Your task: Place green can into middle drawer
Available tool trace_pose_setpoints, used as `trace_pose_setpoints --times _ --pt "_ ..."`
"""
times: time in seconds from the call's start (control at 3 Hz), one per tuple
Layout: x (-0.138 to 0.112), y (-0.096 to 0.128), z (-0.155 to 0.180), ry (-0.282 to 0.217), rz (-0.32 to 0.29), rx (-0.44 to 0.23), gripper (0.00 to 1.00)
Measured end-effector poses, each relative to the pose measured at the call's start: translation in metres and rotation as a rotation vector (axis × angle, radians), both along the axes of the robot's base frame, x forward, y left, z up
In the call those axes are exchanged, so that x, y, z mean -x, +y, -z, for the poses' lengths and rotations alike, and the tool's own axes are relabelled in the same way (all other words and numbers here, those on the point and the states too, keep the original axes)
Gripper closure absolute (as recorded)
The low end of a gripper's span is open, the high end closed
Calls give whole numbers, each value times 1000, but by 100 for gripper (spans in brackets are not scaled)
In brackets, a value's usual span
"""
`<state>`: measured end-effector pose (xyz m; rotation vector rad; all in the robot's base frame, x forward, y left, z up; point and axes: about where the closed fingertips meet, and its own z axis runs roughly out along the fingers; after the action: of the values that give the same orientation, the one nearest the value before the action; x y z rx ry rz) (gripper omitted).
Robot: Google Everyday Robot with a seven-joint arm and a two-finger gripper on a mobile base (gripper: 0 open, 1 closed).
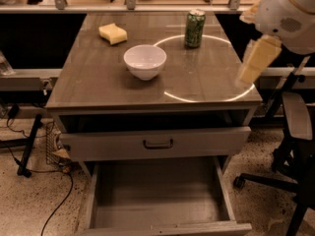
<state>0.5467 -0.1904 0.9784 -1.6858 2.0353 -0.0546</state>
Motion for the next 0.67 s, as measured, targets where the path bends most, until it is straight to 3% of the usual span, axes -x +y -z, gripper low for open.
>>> trace_pose_setpoints --times 0.33,0.67 --pt "-96 40 -6 -138 17 -102 0" --pt "-137 60 -18 -194 19 -158 0"
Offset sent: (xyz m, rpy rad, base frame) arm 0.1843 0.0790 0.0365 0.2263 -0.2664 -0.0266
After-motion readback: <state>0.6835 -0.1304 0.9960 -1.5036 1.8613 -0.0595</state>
